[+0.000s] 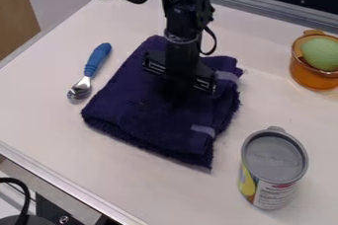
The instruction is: Drag the purple towel to the bottom of the table
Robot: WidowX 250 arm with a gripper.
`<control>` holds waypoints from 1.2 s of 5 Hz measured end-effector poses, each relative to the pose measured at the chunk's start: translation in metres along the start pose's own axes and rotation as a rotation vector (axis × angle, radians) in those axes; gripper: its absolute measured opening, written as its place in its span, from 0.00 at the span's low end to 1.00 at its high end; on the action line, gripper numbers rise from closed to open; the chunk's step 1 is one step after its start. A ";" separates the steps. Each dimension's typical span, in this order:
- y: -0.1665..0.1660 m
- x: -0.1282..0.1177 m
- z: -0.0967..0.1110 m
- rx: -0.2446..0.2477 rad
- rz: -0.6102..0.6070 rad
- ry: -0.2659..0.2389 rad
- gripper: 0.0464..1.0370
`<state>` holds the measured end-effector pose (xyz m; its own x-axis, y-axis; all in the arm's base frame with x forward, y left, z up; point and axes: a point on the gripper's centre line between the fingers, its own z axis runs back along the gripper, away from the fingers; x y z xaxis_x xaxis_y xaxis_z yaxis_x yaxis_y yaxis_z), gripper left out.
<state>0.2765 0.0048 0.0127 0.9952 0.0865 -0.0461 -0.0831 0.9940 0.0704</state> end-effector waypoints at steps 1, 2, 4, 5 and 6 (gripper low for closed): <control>-0.004 -0.021 0.000 -0.001 -0.014 0.024 0.01; -0.010 -0.038 0.001 -0.006 -0.038 0.028 0.01; -0.022 -0.063 0.003 -0.016 -0.064 0.031 0.01; -0.027 -0.070 0.004 -0.018 -0.073 0.028 0.01; -0.029 -0.072 0.004 -0.015 -0.076 0.018 0.04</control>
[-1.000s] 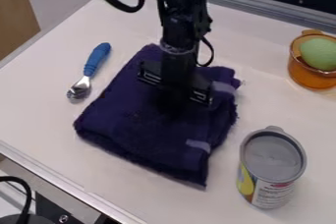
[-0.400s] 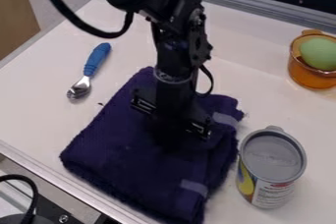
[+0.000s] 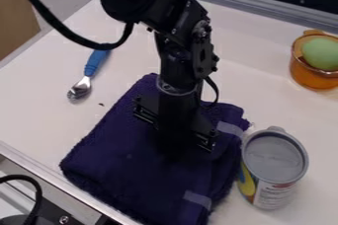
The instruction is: Drag the purple towel to the bottom of the table
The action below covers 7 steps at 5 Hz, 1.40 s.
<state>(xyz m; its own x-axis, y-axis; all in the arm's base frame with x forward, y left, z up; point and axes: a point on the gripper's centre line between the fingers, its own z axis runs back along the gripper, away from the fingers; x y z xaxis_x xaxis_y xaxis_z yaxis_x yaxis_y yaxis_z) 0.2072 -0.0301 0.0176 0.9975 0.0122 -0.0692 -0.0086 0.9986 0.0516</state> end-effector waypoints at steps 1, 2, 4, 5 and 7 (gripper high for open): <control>0.007 0.009 0.002 -0.007 0.052 0.009 0.18; 0.012 0.019 0.004 0.004 0.116 0.002 0.43; 0.018 0.020 0.032 -0.049 0.159 -0.018 0.95; 0.023 0.018 0.052 -0.092 0.157 -0.035 0.96; 0.042 0.046 0.080 -0.038 0.264 -0.162 0.96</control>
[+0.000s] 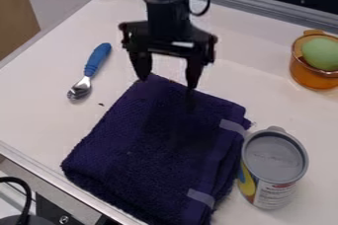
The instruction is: Drag the purple towel to the bottom of the table
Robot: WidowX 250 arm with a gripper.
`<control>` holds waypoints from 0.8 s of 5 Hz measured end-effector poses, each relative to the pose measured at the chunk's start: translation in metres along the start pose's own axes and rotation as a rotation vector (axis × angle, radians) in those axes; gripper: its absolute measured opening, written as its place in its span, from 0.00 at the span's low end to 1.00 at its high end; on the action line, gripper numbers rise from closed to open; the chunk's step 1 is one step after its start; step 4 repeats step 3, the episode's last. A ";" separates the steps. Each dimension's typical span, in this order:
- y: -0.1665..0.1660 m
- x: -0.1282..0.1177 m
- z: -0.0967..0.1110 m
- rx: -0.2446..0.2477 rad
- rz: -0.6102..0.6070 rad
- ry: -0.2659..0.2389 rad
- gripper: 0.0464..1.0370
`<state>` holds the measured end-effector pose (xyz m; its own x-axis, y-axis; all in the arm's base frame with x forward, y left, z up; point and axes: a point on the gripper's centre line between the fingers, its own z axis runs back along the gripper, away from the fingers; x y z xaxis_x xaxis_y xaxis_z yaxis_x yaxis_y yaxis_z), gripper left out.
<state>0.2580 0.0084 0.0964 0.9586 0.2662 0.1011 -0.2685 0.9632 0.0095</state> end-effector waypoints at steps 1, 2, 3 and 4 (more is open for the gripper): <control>-0.003 0.025 -0.006 0.003 0.010 -0.036 0.96; -0.024 0.041 -0.006 0.005 -0.040 -0.119 0.96; -0.048 0.057 -0.001 -0.017 -0.050 -0.077 0.96; -0.048 0.057 -0.001 -0.017 -0.050 -0.077 0.96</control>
